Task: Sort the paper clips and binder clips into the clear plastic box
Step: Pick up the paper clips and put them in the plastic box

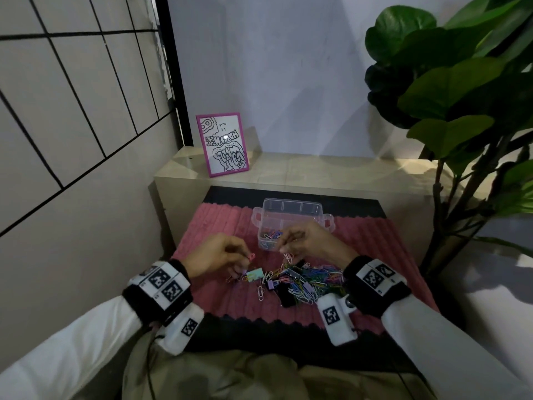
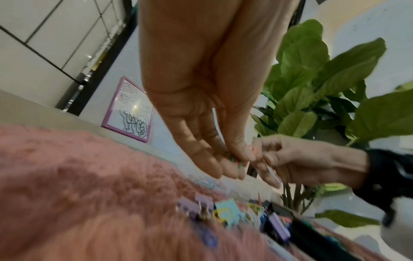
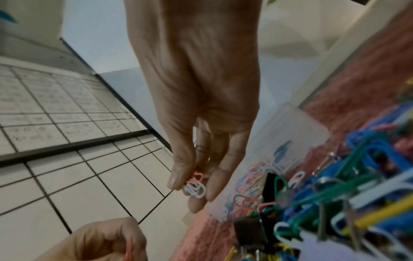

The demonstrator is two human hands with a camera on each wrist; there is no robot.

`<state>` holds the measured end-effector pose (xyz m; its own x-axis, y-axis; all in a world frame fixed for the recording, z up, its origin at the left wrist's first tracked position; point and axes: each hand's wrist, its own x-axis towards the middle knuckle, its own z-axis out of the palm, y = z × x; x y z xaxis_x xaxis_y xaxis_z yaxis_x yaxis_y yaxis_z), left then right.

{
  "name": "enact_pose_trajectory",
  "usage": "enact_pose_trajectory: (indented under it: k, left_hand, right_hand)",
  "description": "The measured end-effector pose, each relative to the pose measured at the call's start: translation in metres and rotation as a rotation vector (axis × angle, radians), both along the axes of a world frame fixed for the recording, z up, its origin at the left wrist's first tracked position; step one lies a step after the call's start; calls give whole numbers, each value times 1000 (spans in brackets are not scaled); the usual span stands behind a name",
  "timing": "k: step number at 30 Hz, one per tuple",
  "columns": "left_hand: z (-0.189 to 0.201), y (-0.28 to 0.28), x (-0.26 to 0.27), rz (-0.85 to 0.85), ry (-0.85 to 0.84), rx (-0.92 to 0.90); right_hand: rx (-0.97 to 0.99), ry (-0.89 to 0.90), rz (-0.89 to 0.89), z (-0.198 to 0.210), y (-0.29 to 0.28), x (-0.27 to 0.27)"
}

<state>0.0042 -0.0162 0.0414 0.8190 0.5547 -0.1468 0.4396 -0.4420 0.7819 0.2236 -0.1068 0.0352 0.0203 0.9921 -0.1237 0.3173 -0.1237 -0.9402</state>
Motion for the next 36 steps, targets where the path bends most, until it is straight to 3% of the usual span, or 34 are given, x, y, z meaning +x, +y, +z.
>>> enact_pose_trajectory:
  k: [7,10,16,24,28,32,34,36]
  left_hand:
    - [39,40,44,67,-81,259]
    - [40,45,73,12,-61,281]
    - [27,40,88,-121,206,457]
    - [34,33,22,-54,135,425]
    - [15,19,-13,-117,212,362]
    - [-10,-3,-17,-202,294,435]
    - [-14,-3,-11,-164,282,467]
    - [-14,0,-5,-174,302,484]
  right_hand:
    - [-16,282,-124,-8,-10,8]
    - [-4,257,-173,-3,-15,16]
    - [7,-30,-229,15,4,23]
    - [26,-386,-252,17,42,2]
    - [108,-808,-108,13,34,-17]
    - [282,-794,85,3,16,-32]
    - [276,-894,226,-1,15,-33]
    - [345,-1041,256,-1,16,-33]
